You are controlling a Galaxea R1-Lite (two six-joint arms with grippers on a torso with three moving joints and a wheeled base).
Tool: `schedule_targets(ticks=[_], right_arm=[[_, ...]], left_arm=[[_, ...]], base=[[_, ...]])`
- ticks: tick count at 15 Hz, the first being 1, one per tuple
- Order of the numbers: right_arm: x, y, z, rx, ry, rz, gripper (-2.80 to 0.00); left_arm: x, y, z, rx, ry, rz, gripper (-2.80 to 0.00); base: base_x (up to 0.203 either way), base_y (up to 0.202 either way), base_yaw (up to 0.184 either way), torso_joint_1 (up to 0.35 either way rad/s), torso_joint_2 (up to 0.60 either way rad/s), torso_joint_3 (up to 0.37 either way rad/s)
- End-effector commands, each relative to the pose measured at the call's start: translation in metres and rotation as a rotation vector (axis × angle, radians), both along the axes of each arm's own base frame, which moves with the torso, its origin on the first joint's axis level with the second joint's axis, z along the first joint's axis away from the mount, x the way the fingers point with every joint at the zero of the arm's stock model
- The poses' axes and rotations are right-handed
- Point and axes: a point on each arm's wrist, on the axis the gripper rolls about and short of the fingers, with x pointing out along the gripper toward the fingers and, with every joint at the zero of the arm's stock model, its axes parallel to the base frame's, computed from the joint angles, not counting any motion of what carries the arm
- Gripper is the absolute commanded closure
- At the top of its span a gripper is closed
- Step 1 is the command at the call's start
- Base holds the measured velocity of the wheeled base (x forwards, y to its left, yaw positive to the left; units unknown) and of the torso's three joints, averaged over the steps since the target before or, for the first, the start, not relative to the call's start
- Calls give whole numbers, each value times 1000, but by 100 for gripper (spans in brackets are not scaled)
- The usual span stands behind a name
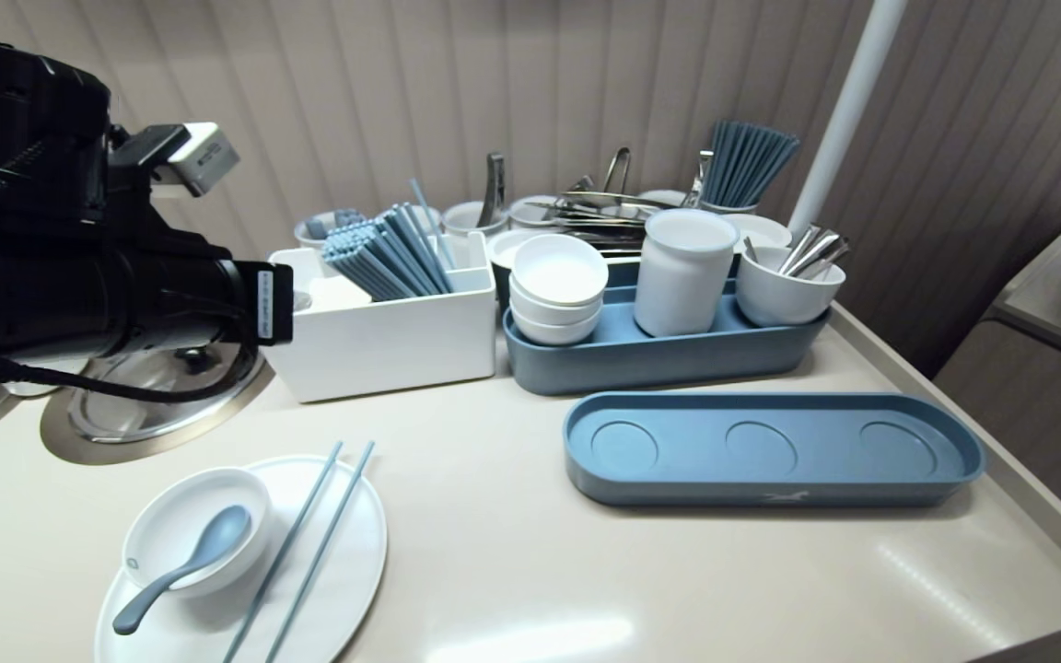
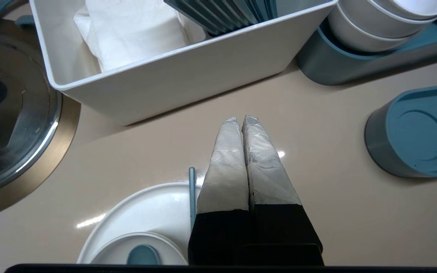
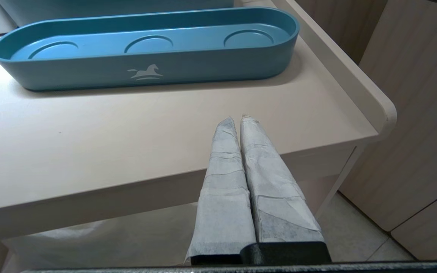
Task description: Put the spoon back from the bowl
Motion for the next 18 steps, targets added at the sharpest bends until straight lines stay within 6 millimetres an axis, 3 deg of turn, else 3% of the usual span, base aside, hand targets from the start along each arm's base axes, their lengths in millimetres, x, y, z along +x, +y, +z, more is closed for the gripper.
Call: schedule_targets(ticks=[1,8,14,18], right_arm=[[0,0,1,0,-2,0,0],[0,0,0,0,0,0,0],[0,0,0,0,-1,0,0],[0,0,0,0,-1,0,0]], left_arm=[[-5,2,4,-5,-15,2,0],[-6,2,4,-3,-10,5,0],[-5,2,3,3,-6,10,0],[-4,2,3,2,-6,11,0]], base=[[0,0,0,0,0,0],[-160,0,0,1,2,2],[0,10,0,-1,0,1],[1,168,-5,4,4,1]])
